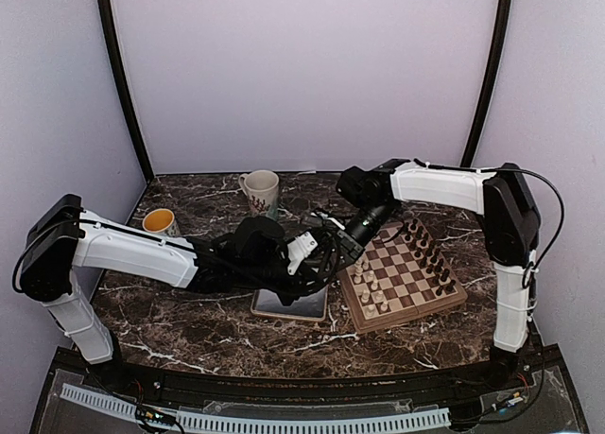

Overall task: Set up the chess pieces on the board
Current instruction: Pass from the left arm to the right

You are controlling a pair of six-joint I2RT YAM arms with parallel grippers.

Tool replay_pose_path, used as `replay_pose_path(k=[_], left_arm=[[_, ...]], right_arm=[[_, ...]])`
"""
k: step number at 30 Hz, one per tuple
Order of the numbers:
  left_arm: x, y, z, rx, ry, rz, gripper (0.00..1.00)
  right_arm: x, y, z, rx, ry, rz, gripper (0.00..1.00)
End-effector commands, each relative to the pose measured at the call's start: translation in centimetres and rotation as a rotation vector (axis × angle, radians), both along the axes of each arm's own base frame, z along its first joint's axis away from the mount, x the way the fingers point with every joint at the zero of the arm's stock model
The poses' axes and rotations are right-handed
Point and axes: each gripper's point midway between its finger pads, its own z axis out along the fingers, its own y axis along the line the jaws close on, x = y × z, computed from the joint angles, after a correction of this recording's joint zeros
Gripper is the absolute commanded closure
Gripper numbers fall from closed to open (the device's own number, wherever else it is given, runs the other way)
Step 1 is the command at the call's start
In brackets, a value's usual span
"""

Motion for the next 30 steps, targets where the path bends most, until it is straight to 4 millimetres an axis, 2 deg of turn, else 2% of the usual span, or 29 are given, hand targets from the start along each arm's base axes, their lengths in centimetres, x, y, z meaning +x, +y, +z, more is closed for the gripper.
replay_pose_path(k=[1,8,10,14,17,24,26,30], left_arm=[[0.0,0.0,3.3,-0.072,-0.059,0.005,0.91],[-0.1,-0.1,3.4,-0.083,-0.066,-0.002,0.91],[-0.2,-0.1,3.4,-0.086,-0.068,-0.007,0.91],[-0.5,-0.2,3.6,-0.097,-0.067,-0.022,0.91],[-0.7,-0.1,3.8,-0.108,-0.076,-0.027,0.91],[-0.7,0.0,3.9,-0.112,-0.086,-0.030,0.91],[-0.6,0.0,3.7,-0.106,-0.086,-0.026,0.87],[0.0,0.7,3.1,-0.071,-0.094,0.017,0.68]], right_arm=[[-0.4,0.6,-0.1,0.007,0.022,0.009,0.66],[-0.1,0.9,-0.2,0.012,0.025,0.002,0.78],[0.0,1.0,-0.1,0.015,0.023,0.000,0.79],[0.2,1.2,0.0,0.017,0.026,-0.008,0.72],[0.2,1.3,0.0,0.021,0.035,-0.010,0.72],[0.4,1.4,0.0,0.028,0.024,-0.009,0.84],[0.7,1.4,0.0,0.018,-0.008,-0.011,0.85],[1.6,1.2,0.0,-0.009,-0.083,-0.015,0.86]])
